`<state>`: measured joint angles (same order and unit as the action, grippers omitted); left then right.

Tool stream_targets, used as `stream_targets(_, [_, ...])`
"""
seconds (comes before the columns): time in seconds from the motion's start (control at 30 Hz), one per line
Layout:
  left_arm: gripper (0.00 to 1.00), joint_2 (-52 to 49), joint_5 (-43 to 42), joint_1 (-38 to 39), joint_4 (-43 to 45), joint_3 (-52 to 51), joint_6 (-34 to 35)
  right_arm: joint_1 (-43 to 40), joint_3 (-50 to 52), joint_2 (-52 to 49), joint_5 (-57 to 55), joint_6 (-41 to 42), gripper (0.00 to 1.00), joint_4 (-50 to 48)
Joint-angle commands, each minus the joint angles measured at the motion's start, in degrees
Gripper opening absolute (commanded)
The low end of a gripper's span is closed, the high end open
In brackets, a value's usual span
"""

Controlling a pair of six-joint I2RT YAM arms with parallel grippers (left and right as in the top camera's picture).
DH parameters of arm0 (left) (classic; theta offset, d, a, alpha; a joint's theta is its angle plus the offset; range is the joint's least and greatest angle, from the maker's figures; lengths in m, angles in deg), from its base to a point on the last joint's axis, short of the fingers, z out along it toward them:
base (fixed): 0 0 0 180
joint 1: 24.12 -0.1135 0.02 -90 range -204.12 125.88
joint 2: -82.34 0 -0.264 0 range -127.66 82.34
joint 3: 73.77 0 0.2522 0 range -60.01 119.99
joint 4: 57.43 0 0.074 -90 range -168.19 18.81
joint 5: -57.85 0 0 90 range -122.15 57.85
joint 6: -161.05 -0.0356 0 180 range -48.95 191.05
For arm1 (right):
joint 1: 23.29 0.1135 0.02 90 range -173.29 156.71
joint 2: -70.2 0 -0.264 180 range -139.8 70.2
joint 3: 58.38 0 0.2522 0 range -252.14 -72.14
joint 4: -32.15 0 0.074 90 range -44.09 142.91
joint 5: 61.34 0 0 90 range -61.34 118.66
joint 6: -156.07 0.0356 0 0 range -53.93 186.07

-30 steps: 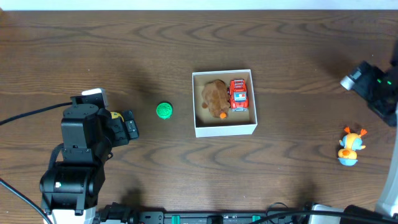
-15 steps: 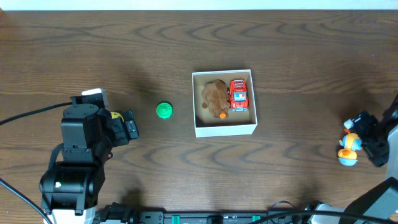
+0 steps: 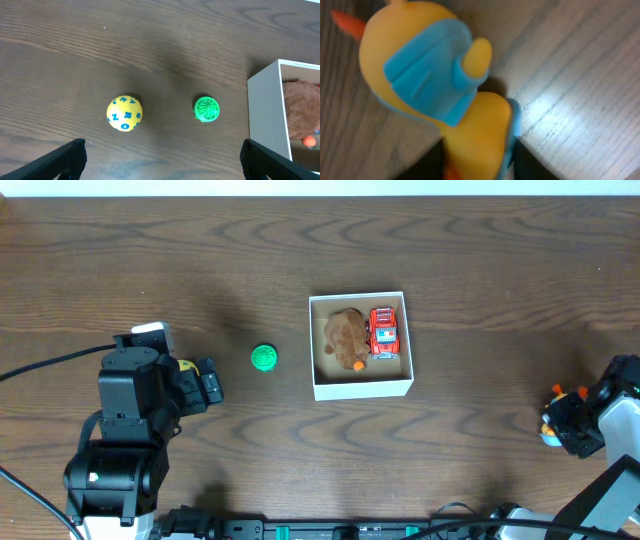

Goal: Pack container
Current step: 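Grasp the orange-blue duck toy with the right gripper, then place the duck toy into the box and withdraw the right gripper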

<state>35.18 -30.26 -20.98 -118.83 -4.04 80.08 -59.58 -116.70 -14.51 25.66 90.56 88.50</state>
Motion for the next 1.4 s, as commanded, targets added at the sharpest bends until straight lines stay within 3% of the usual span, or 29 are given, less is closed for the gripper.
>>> stream_targets(0.0, [0.98, 0.0, 0.2, -0.2, -0.2, 1.0, 0.2, -0.4, 0.3, 0.3, 0.6, 0.3, 0.12, 0.0])
stream_targets(0.03, [0.98, 0.0, 0.2, -0.2, -0.2, 1.0, 0.2, -0.4, 0.3, 0.3, 1.2, 0.3, 0.03, 0.1])
stream_targets(0.07, [0.98, 0.0, 0.2, -0.2, -0.2, 1.0, 0.2, -0.4, 0.2, 0.3, 1.9, 0.3, 0.01, 0.2])
stream_targets(0.27, [0.98, 0.0, 0.2, -0.2, -0.1, 1.0, 0.2, 0.9, -3.0, 1.6, 14.1, -2.5, 0.01, 1.7])
stream_targets(0.4, [0.98, 0.0, 0.2, -0.2, -0.1, 1.0, 0.2, 6.0, -9.6, 5.0, 20.9, -4.6, 0.01, 5.1])
stream_targets(0.53, [0.98, 0.0, 0.2, -0.2, -0.1, 1.0, 0.2, 16.1, -18.1, 10.2, 22.9, -6.4, 0.01, 7.8])
stream_targets(0.8, [0.98, 0.0, 0.2, -0.2, -0.1, 1.0, 0.2, 47.4, -27.5, 14.8, 15.1, -6.6, 0.01, 2.8])
stream_targets(0.93, [0.98, 0.0, 0.2, -0.2, -0.1, 1.0, 0.2, 60.6, -27.5, 11.8, 8.2, -4.0, 0.01, -0.5])
stream_targets(1.07, [0.98, 0.0, 0.2, -0.2, -0.1, 1.0, 0.2, 68.2, -27.5, 5.9, 4.4, 0.4, 0.01, -2.9])
stream_targets(1.37, [0.98, 0.0, 0.2, -0.2, -0.3, 1.0, 0.2, 72.5, -27.5, -9.0, 4.3, 7.8, 0.01, -14.1])
